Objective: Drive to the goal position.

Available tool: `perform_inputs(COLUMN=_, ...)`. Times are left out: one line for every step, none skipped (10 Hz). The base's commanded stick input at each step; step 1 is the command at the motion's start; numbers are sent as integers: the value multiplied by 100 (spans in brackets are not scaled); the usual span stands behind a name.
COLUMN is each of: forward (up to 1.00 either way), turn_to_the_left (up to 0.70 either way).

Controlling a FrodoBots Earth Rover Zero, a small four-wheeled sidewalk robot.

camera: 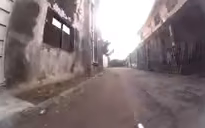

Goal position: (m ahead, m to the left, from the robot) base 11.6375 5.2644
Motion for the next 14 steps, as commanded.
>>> perform_inputs(forward=100, turn_to_the_left=1)
perform_inputs(forward=100, turn_to_the_left=1)
perform_inputs(forward=100, turn_to_the_left=1)
perform_inputs(forward=100, turn_to_the_left=1)
perform_inputs(forward=100, turn_to_the_left=1)
perform_inputs(forward=100, turn_to_the_left=-39)
perform_inputs(forward=100, turn_to_the_left=-39)
perform_inputs(forward=100, turn_to_the_left=-39)
perform_inputs(forward=100, turn_to_the_left=-38)
perform_inputs(forward=100, turn_to_the_left=-17)
perform_inputs(forward=100, turn_to_the_left=1)
perform_inputs(forward=100, turn_to_the_left=1)
perform_inputs(forward=100, turn_to_the_left=1)
perform_inputs(forward=100, turn_to_the_left=1)
